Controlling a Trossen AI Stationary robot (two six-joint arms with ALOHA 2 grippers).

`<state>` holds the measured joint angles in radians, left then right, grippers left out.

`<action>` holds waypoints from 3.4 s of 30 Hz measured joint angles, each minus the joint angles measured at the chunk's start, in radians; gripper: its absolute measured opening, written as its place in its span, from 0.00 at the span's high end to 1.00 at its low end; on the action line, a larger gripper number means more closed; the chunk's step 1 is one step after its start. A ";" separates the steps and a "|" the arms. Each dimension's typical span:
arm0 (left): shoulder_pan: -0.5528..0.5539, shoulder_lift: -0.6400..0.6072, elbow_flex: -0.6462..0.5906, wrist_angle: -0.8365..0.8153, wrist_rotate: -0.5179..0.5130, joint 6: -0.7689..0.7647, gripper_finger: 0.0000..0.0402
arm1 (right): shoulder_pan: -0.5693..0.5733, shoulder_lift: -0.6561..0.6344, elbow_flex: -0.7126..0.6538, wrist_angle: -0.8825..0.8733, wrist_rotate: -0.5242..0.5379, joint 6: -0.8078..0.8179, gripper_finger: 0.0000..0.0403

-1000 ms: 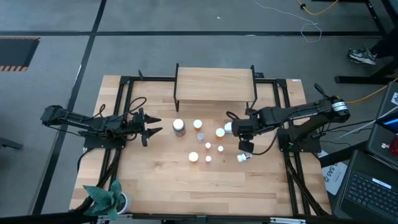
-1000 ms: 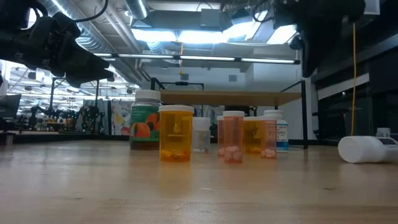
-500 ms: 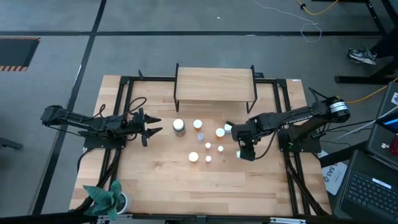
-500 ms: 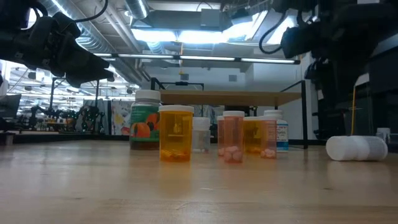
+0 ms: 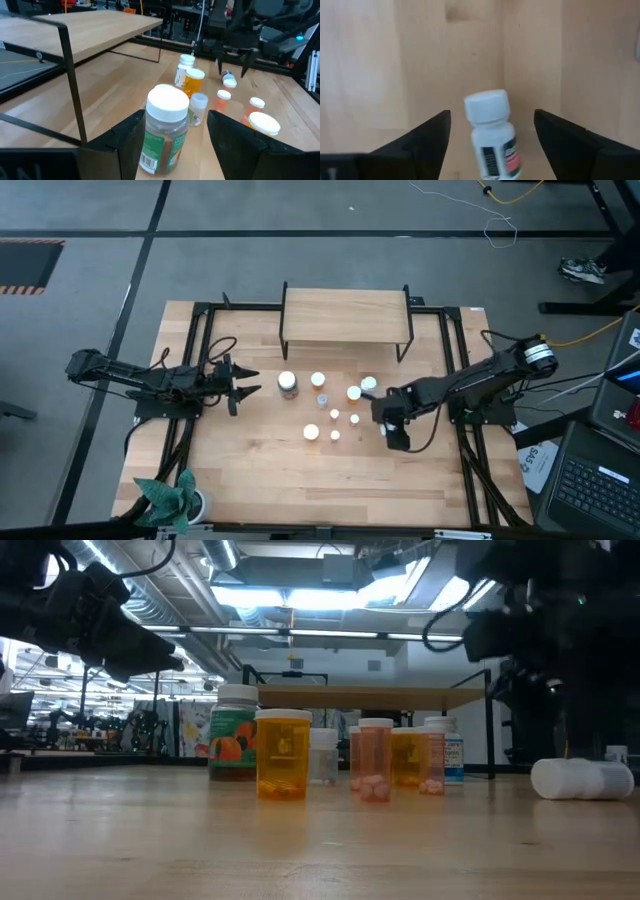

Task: Pick and place medicine bottles onto shelf by color
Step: Put the bottom white pill bottle on the shelf

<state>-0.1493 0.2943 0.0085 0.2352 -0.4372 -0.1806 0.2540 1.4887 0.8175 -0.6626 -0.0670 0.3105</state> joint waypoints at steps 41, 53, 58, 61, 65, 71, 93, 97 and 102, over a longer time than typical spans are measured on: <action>0.000 0.000 0.000 -0.018 0.000 0.000 0.48 | -0.011 0.107 0.388 -0.397 0.364 -0.032 0.62; 0.000 0.000 0.000 -0.019 0.000 0.000 0.48 | -0.203 -0.156 0.475 -0.127 0.884 -0.181 0.62; 0.000 0.000 0.000 -0.022 0.000 0.000 0.48 | -0.363 -0.245 0.329 0.245 0.799 -0.337 0.62; 0.000 0.000 0.000 -0.024 0.000 0.000 0.48 | -0.467 -0.276 0.168 0.621 0.583 -0.401 0.62; 0.000 0.000 0.000 -0.024 0.000 0.000 0.48 | -0.597 -0.260 -0.044 1.087 0.391 -0.423 0.62; 0.000 0.000 0.000 -0.026 0.000 0.000 0.48 | -0.700 -0.156 -0.239 1.403 0.255 -0.392 0.62; 0.000 0.000 0.000 -0.026 0.000 0.000 0.48 | -0.893 -0.034 -0.270 1.529 0.398 -0.263 0.62; 0.000 0.000 0.000 -0.025 0.000 -0.001 0.48 | -0.894 -0.007 -0.270 1.583 0.398 -0.267 0.62; 0.000 0.000 0.000 -0.025 0.000 -0.001 0.48 | -0.894 -0.001 -0.270 1.604 0.420 -0.267 0.48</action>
<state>-0.1492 0.2939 0.0084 0.2098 -0.4374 -0.1812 -0.6395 1.4879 0.5472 0.9410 0.3535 0.0437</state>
